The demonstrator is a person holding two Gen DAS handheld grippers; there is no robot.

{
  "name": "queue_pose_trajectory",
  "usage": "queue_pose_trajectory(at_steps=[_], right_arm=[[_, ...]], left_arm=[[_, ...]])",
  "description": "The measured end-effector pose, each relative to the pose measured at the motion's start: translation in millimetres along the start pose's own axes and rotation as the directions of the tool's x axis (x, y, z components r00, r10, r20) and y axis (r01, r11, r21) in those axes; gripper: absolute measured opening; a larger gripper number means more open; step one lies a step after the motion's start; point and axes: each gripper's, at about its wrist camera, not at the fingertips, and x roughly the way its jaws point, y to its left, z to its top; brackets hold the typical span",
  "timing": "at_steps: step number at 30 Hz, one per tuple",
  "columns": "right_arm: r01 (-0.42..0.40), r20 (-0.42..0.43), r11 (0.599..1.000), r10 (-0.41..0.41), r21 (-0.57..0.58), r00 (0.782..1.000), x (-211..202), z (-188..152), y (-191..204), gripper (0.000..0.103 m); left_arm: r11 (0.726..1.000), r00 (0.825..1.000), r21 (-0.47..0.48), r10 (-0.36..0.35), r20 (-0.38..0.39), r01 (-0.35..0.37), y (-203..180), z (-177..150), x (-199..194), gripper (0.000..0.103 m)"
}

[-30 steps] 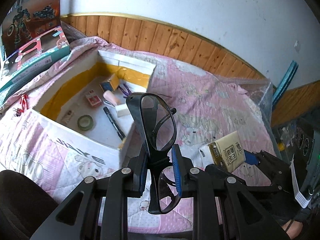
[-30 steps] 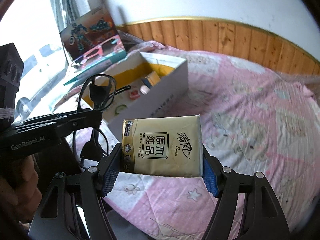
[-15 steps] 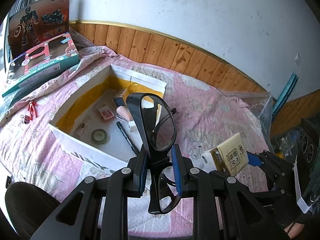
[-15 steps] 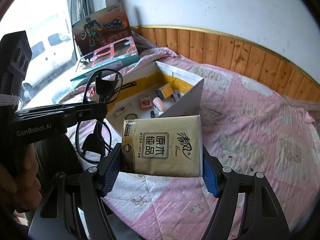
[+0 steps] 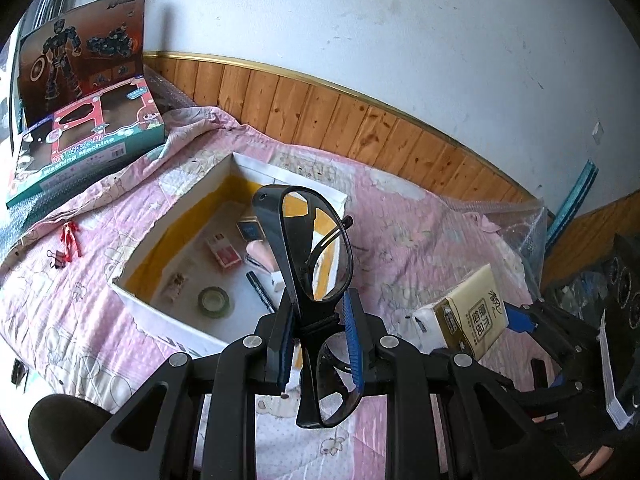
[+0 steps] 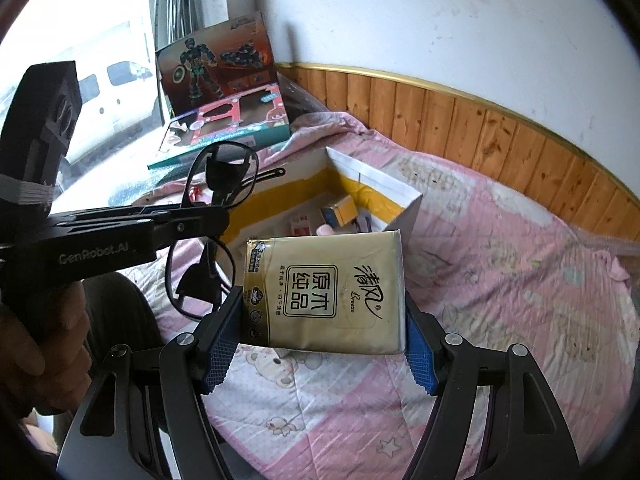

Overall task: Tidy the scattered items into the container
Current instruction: 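Lift the glasses and tissue pack and carry them over the white box, then open both grippers to drop the glasses and tissue pack into the box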

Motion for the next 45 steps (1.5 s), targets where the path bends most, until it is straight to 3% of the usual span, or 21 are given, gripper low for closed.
queue_pose_trajectory(at_steps=[30,39,45], right_arm=[[-0.013,-0.021,0.999,0.013,-0.038,1.0,67,77,-12,0.074],[-0.038,-0.056,0.999,0.038,0.002,0.998,106,105,-35,0.074],[-0.101,-0.098,0.993,0.108,0.068,0.989,138,114,-49,0.074]], left_arm=[[0.997,0.999,-0.071,0.044,0.025,-0.042,63,72,41,0.024],[0.994,0.995,-0.099,0.044,-0.087,-0.053,72,60,88,0.024],[0.991,0.986,-0.111,0.05,-0.16,-0.068,71,48,119,0.024]])
